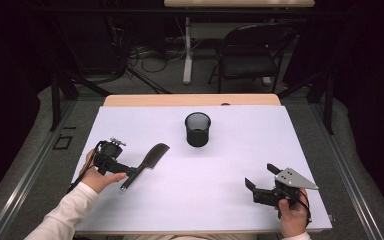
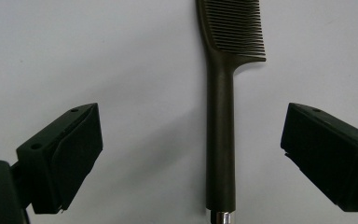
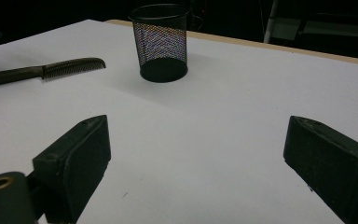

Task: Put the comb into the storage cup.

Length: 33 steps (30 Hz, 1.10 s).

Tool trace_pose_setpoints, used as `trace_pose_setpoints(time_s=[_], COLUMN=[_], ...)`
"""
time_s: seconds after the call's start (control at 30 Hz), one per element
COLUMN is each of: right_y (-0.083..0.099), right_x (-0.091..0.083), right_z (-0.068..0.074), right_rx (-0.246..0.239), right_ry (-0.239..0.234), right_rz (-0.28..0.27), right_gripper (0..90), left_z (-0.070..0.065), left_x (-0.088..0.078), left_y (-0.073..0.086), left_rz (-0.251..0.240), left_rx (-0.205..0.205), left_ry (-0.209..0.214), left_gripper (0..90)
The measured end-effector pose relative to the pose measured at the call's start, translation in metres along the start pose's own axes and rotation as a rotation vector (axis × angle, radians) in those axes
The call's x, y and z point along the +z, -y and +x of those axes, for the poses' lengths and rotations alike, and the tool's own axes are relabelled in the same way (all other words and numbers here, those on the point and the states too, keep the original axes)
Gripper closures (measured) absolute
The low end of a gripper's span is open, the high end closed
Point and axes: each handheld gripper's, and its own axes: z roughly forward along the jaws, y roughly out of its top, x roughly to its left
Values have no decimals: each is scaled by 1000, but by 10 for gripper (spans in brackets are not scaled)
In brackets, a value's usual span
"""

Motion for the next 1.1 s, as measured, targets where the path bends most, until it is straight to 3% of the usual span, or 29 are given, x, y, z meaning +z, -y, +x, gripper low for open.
trace_pose_setpoints(time_s=[0.37, 0.57, 0.9, 1.1], right_y=[0, 0, 0, 0], right_x=[0, 0, 0, 1], right_z=[0, 0, 0, 0], right_rx=[0, -1, -1, -1], right_ry=[0, -1, -3, -5], right_rz=[1, 1, 4, 7], right_gripper=[72, 72, 72, 72], left_z=[-3, -4, -5, -4], left_x=[2, 4, 11, 15], left_y=[-6, -8, -11, -12], left_rz=[-5, 18, 58, 90], left_rx=[9, -3, 13, -9], left_ry=[19, 30, 16, 30], left_gripper=[151, 178, 316, 376])
